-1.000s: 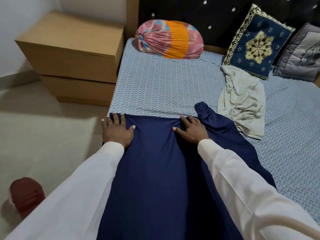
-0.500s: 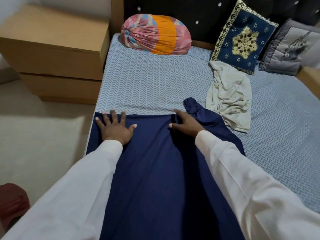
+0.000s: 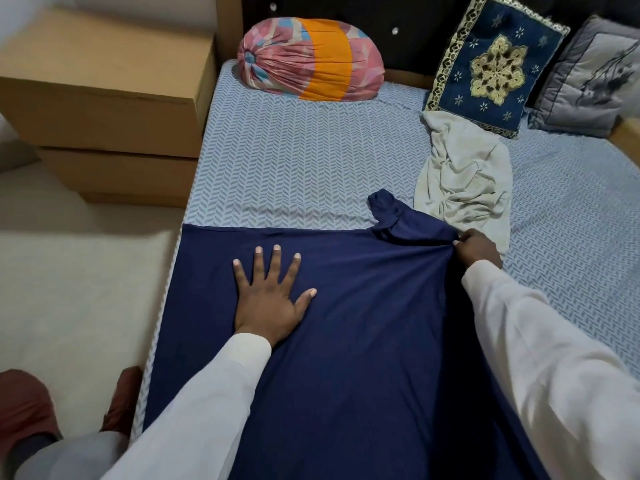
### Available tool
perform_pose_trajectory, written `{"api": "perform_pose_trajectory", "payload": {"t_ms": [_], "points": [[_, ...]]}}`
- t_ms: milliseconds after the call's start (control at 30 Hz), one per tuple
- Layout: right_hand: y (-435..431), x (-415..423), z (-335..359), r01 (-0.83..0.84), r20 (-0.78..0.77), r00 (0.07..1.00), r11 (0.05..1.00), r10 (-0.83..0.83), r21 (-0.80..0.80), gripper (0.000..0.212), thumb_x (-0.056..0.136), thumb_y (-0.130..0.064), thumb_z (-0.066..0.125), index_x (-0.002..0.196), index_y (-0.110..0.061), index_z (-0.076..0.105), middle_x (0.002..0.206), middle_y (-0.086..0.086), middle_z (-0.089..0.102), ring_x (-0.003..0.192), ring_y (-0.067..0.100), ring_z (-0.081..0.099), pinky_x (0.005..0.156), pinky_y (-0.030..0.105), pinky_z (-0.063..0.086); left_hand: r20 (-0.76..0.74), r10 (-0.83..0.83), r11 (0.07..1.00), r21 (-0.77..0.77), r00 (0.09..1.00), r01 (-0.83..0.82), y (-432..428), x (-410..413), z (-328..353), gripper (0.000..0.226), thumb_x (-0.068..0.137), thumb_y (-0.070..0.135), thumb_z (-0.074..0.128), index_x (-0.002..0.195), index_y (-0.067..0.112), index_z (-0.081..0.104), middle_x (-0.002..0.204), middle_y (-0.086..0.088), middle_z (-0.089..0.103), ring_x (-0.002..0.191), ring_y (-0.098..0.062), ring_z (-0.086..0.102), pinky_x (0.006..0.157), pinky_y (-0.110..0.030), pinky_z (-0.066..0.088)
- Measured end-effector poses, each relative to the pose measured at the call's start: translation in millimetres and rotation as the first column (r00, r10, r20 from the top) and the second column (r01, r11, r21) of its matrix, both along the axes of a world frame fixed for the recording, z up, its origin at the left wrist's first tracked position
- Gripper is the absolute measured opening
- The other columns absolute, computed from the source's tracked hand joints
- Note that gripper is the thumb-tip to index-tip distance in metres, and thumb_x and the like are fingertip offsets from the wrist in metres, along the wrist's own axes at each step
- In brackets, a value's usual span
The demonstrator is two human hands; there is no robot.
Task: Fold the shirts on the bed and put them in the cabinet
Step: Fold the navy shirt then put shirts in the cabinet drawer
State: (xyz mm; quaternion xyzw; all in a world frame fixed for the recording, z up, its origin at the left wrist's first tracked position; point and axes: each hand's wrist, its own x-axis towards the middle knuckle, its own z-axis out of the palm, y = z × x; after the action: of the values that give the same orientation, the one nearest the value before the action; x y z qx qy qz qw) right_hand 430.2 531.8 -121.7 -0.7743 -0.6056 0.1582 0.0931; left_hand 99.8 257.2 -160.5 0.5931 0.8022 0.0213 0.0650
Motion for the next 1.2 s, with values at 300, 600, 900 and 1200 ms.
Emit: {"api": "perform_pose_trajectory", "payload": {"t_ms": [300,600,900,1200], "points": [[-67,79,26,0.136,-0.211,0.971,0.985,-0.112,0.105,0.042,0.085,-0.042,0.065,0.113,-0.011,0.062,0.118,0.020,0.067,0.112,0.038,0.061,0.096,0.043,0.045,-0.016,0.010,0.986,-0.165,1.000,-0.012,7,3,14,0.078,0.087,0.077,-0.003,0.153,0.038,-0.017,0.164,-0.003,-0.018,0.149,-0.036,-0.020,0.109,-0.069,-0.018],[-199,148,-13,0.092,-0.381,0.915,0.989,-0.131,-0.118,0.033,0.080,-0.044,0.078,0.075,-0.014,0.064,0.076,0.003,0.067,0.071,0.020,0.063,0.075,0.040,0.053,0.083,-0.262,0.961,-0.071,0.961,0.268,-59,105,32,0.082,0.087,0.066,-0.001,0.158,0.027,0.011,0.165,-0.010,0.006,0.152,-0.031,-0.003,0.118,-0.057,-0.010],[-262,164,17,0.095,-0.348,0.919,0.960,-0.187,-0.265,0.051,0.068,-0.055,0.084,0.066,-0.016,0.052,0.060,0.003,0.056,0.056,0.021,0.054,0.052,0.030,0.041,0.095,-0.351,0.927,0.173,0.931,0.332,-150,123,35,0.047,0.090,0.051,0.040,0.121,0.020,0.058,0.114,-0.001,0.055,0.099,-0.024,0.055,0.084,-0.037,0.050],[-354,142,29,0.044,-0.307,0.950,0.954,0.052,0.296,0.031,0.080,-0.033,0.080,0.096,-0.014,0.061,0.095,0.011,0.065,0.092,0.031,0.061,0.084,0.040,0.048,0.292,-0.567,0.765,-0.159,0.770,0.624,-233,143,57,0.042,0.075,0.067,0.058,0.093,0.032,0.046,0.097,0.012,0.057,0.085,-0.014,0.057,0.072,-0.033,0.046]]}}
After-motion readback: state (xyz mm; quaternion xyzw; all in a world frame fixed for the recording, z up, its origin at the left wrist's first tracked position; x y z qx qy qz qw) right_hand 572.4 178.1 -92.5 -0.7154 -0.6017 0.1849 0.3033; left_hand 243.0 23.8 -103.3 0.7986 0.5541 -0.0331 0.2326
